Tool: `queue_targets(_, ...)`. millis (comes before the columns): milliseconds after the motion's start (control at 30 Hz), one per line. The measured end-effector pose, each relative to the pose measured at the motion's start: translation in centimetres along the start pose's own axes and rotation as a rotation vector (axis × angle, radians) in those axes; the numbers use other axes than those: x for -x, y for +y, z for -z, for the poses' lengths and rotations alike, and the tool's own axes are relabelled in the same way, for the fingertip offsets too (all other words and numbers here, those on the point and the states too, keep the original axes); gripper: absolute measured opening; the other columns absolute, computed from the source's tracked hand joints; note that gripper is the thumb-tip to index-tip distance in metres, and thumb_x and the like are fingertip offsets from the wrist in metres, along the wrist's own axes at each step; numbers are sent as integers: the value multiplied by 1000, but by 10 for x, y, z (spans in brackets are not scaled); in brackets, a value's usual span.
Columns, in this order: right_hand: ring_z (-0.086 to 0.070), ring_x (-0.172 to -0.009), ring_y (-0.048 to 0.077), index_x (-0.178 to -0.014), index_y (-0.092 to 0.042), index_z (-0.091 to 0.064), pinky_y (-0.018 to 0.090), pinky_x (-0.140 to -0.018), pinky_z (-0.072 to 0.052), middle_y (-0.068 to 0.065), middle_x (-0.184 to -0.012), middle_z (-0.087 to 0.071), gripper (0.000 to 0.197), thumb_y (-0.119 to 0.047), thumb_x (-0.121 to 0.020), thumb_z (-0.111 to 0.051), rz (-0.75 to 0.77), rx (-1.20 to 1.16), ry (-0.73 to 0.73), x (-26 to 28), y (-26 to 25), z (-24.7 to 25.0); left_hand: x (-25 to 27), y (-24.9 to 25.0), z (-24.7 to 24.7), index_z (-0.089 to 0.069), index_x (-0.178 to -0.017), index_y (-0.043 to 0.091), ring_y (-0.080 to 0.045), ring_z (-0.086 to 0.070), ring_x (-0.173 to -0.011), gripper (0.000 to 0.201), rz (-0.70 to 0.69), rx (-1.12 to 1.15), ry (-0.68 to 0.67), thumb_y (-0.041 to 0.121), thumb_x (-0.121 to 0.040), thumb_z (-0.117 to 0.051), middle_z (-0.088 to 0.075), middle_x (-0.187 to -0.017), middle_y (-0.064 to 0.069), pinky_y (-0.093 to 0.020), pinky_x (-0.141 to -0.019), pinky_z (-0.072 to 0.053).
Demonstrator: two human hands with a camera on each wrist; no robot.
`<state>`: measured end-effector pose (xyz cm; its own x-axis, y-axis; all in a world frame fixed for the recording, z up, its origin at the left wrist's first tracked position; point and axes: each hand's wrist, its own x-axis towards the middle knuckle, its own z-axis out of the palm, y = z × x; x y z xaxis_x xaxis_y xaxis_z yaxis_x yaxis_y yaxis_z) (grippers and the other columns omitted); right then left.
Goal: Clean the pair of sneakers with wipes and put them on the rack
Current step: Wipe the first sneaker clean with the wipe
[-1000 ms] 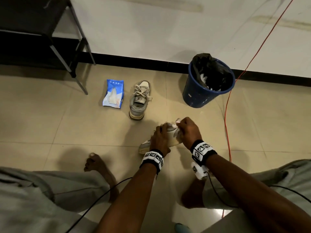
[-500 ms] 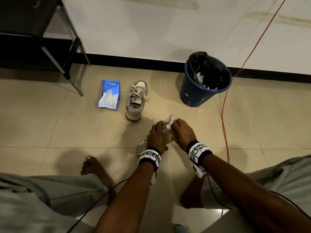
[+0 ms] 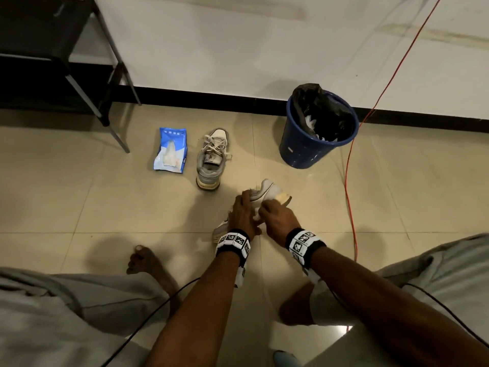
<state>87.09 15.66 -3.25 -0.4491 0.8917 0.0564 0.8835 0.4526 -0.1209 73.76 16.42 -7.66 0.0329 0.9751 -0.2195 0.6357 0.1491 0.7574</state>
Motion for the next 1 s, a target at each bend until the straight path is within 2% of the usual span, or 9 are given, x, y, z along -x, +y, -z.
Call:
queue_targets(33,-57,-70,34,-86,-5,-62,31,-45,-40,15,-84,-58,24,0,-63,-61,43,22,-3,2,0,-4,1,1,0,-28,-133,27,-34,-56,-115,116,-6,-8,-2,8,-39,-93,-44,-132,-6,-55,-89,-52)
queue_targets(133,-53,-71,33,-86,-6,-59,29,-45,-36,13,-85,-55,26,5,-63,-63,-200,-64,59,-2,9,8,1,3,2,-30,-132,24,-33,-56,-113,114,2,-20,-1,11,-39,-94,-42,-132,-4,-52,-87,-53)
queue_targets(333,-51,-69,30,-85,-5,-56,27,-49,-31,13,-86,-54,24,5,-67,-69,-366,-100,184,-6,18,12,1,4,5,-30,-135,21,-34,-54,-114,116,0,-24,-12,11,-40,-95,-41,-134,-6,-51,-88,-52)
queue_targets(400,-51,-68,31,-86,-5,-55,28,-48,-32,14,-85,-53,27,7,-66,-69,-299,-63,165,-3,16,11,2,2,4,-30,-134,22,-34,-55,-112,115,8,-35,-13,12,-40,-94,-40,-134,-5,-50,-87,-52)
queue_targets(500,-53,-67,33,-90,-4,-54,29,-44,-37,16,-84,-55,36,7,-61,-70,-13,57,83,1,16,9,2,4,4,-30,-134,23,-34,-56,-111,116,3,-30,-30,10,-39,-94,-39,-134,-3,-52,-86,-53)
queue_targets(633,-51,-71,31,-87,-5,-56,27,-52,-31,15,-86,-54,20,2,-70,-63,-336,-27,146,-10,28,32,3,-2,6,-30,-136,26,-34,-56,-112,119,5,1,-1,9,-37,-94,-38,-135,-1,-52,-85,-53)
queue_targets(733,-53,-64,32,-88,-3,-51,29,-45,-34,16,-81,-53,34,5,-59,-67,9,34,33,6,10,14,2,0,5,-29,-136,28,-31,-55,-116,121,-16,4,-5,11,-35,-95,-38,-136,0,-53,-88,-53)
queue_targets(800,-53,-62,32,-88,-3,-50,29,-42,-36,16,-79,-54,44,6,-50,-70,107,44,-39,12,4,5,3,-1,3,-29,-136,26,-31,-55,-116,121,-21,-17,-24,10,-36,-95,-38,-137,-2,-53,-88,-53)
queue_targets(1000,-52,-77,33,-87,-6,-56,34,-48,-40,12,-89,-54,25,9,-68,-61,-271,-48,157,6,30,15,3,-2,6,-30,-132,25,-34,-57,-111,117,-22,-28,-21,11,-35,-93,-39,-134,-2,-49,-82,-56)
